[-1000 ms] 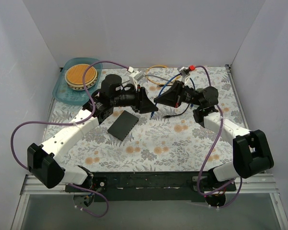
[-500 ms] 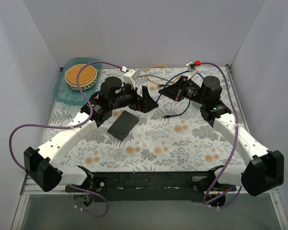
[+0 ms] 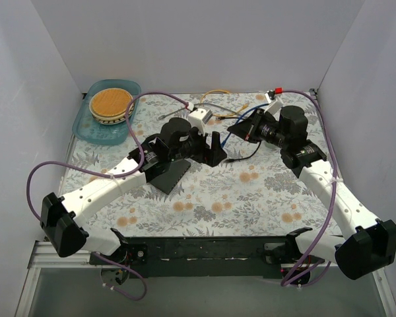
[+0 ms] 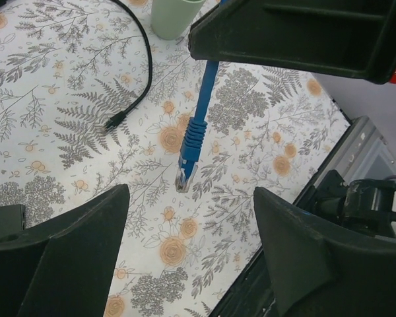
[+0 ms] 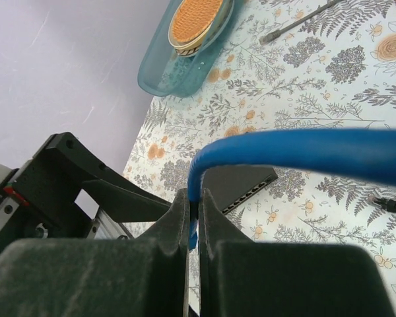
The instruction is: Insert the plug into the switch port
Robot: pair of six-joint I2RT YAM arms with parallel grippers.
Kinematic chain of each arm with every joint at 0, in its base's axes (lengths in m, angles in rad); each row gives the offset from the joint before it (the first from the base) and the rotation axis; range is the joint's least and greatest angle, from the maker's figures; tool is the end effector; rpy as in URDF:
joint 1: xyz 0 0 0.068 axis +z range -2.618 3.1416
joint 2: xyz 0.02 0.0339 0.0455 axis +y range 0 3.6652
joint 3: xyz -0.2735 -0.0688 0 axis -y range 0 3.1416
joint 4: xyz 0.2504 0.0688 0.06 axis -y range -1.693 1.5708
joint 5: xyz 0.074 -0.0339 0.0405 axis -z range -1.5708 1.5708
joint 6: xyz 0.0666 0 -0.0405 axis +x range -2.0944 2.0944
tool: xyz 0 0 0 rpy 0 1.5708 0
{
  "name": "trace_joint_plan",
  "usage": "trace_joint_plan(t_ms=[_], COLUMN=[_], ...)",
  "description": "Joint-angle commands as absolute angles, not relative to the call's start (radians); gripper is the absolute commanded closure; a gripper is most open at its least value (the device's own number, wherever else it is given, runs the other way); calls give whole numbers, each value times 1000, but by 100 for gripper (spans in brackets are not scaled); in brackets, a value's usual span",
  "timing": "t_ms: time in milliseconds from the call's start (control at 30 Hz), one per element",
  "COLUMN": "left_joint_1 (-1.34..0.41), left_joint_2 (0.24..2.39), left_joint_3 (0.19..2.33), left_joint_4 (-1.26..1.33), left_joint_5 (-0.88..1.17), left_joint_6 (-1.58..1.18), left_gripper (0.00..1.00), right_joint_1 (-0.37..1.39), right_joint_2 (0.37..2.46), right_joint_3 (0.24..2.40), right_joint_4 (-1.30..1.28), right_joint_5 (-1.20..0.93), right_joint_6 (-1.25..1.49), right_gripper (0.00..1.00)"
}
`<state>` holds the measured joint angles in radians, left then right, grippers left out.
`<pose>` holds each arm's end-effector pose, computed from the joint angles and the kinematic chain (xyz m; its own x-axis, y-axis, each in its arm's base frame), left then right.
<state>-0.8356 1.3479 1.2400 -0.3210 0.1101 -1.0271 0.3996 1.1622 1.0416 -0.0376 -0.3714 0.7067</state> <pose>0.2243 -0.2589 0.3546 -0.8326 -0.3475 -0.4313 0.1773 0.5705 -0.8019 0.2683 0.1396 0.3725 -0.5601 0.4202 -0.7139 -0.4326 0.5866 0.6847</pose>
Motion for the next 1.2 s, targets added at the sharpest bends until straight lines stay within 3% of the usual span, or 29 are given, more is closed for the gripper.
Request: trace_joint_plan(t_ms=[0, 267, 600, 700, 767, 800, 900, 1033, 1167], left_joint_1=[-854, -864, -862, -861, -850, -842, -810, -720, -588], left_joint_2=[1371, 1393, 1470, 1474, 1491, 1517, 1592, 1621, 1533], left_joint_3=[1278, 1272, 1325, 1342, 1371, 1417, 1515, 1569, 1514], left_joint_4=[-308, -287, -322, -351, -415, -446, -606, -773, -752], left_joint_5=[46, 29, 20, -29, -41, -34, -58, -58, 72], left_joint_6=[-985, -979, -956, -966, -977, -982, -1002, -1055, -1112], left_gripper=[29, 55, 100, 100, 100, 100, 100, 100, 100], right_joint_1=[400, 399, 399, 393, 390, 387, 383, 383, 383], right_joint_2=[1152, 1164, 1166, 1187, 1216, 1229, 1273, 1293, 1253], right_joint_3=[1057, 1057, 1035, 1045, 1052, 1055, 1066, 1092, 1114], right_joint_4=[-18, -9, 41, 29, 9, 2, -73, -178, -244], right_joint_5=[-377, -416, -442, -486, -537, -555, -627, -647, -627], right_joint_6=[715, 729, 752, 720, 700, 690, 640, 501, 392], right_gripper=[99, 99, 99, 97, 88, 71, 53, 45, 39])
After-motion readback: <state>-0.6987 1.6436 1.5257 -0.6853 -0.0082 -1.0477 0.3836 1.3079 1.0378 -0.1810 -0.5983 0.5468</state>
